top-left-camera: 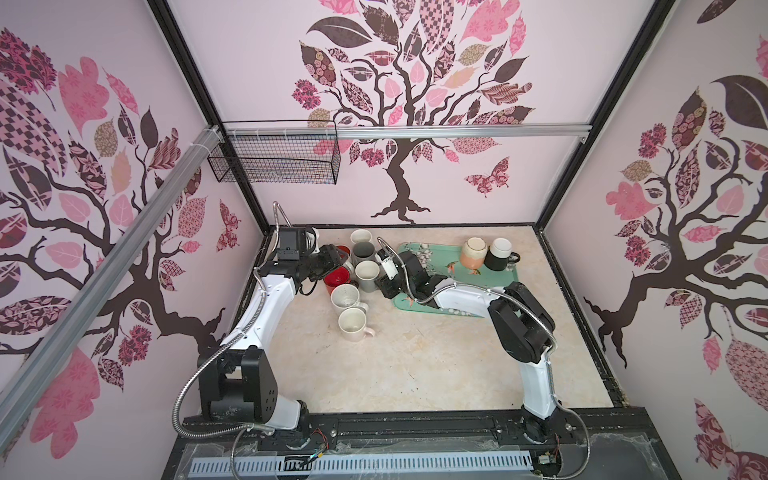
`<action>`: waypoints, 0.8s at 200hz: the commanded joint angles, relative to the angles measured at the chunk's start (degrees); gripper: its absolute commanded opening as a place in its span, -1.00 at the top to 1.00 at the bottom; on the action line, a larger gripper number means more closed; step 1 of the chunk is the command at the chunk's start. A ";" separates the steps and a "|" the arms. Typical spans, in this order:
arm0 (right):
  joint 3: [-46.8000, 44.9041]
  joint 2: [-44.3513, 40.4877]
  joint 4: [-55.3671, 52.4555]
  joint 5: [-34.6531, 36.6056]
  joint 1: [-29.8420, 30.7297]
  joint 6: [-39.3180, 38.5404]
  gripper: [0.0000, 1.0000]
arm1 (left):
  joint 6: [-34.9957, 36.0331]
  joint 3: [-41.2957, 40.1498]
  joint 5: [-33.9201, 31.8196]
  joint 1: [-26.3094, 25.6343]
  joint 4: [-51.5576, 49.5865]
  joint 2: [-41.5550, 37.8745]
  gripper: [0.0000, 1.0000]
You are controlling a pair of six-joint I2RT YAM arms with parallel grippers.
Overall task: Turn the mug right side up
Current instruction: Place the mug at the top-center of the table, then move the mug to the tray.
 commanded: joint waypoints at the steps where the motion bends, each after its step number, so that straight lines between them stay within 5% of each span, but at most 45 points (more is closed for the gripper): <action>1: 2.12 -8.84 -4.98 0.09 -2.02 -0.51 -0.16 | 1.37 -2.12 1.32 -0.59 2.47 -1.31 -0.08; 50: 9.33 -10.62 -16.39 1.97 -16.39 1.51 -0.23 | 3.60 0.63 -3.74 -9.81 0.34 0.04 -0.05; 105: 23.88 -0.85 -29.26 4.70 -37.42 8.60 -0.27 | 5.17 3.46 -3.41 -18.75 -0.20 4.89 -0.03; 160: 35.59 9.77 -34.57 2.20 -48.06 9.67 -0.27 | 9.67 8.81 0.58 -28.39 -2.37 12.99 0.03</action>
